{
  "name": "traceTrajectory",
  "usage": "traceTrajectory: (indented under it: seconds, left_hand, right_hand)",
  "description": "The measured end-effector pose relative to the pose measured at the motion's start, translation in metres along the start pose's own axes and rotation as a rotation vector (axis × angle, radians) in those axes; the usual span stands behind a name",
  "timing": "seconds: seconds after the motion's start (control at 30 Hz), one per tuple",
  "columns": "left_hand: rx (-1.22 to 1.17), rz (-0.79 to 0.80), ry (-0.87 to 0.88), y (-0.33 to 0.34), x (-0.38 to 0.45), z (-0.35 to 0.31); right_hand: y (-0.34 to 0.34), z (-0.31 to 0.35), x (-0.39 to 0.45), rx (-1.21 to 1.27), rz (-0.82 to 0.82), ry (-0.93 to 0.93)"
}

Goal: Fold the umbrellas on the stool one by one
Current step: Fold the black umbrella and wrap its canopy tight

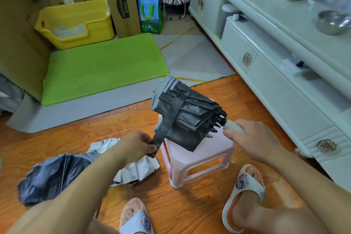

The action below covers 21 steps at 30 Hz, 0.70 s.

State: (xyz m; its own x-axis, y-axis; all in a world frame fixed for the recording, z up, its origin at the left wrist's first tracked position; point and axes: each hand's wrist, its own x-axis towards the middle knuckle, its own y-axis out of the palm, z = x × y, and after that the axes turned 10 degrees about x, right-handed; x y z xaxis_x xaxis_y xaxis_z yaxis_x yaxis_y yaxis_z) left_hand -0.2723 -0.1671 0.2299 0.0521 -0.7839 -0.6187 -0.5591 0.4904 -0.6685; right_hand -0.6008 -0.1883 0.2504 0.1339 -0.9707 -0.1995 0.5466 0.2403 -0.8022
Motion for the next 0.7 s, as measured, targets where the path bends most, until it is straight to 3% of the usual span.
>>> traceTrajectory:
  seconds: [0.03,0.1,0.2,0.27,0.33,0.47,0.57,0.7]
  left_hand:
    - [0.12,-0.056,0.002,-0.003,0.0,-0.003]
    - [0.286,-0.347,0.057,-0.004,0.002,-0.014]
    - [0.251,-0.868,0.474,-0.003,0.0,-0.047]
    - [0.293,-1.004,0.729,0.001,0.005,-0.069]
    - [0.375,-0.968,0.799,0.005,0.014,-0.08]
    - [0.524,-0.77,0.701,0.018,0.034,-0.078]
    - [0.401,-0.754,0.687,0.036,0.038,-0.078]
    - [0.052,-0.581,0.453,0.054,0.036,-0.087]
  right_hand:
    - [0.001,0.001,-0.001,-0.016,-0.023,-0.002]
    - [0.003,0.001,-0.002,-0.048,-0.059,-0.016]
    - [0.003,-0.001,-0.003,-0.122,-0.082,-0.076]
    - [0.002,-0.004,-0.004,-0.203,-0.101,-0.129]
    - [0.005,-0.009,-0.004,-0.302,-0.163,-0.192]
    - [0.01,-0.015,-0.004,-0.411,-0.263,-0.272]
    - [0.011,-0.014,-0.005,-0.433,-0.285,-0.27]
    - [0.012,-0.008,-0.007,-0.427,-0.317,-0.27]
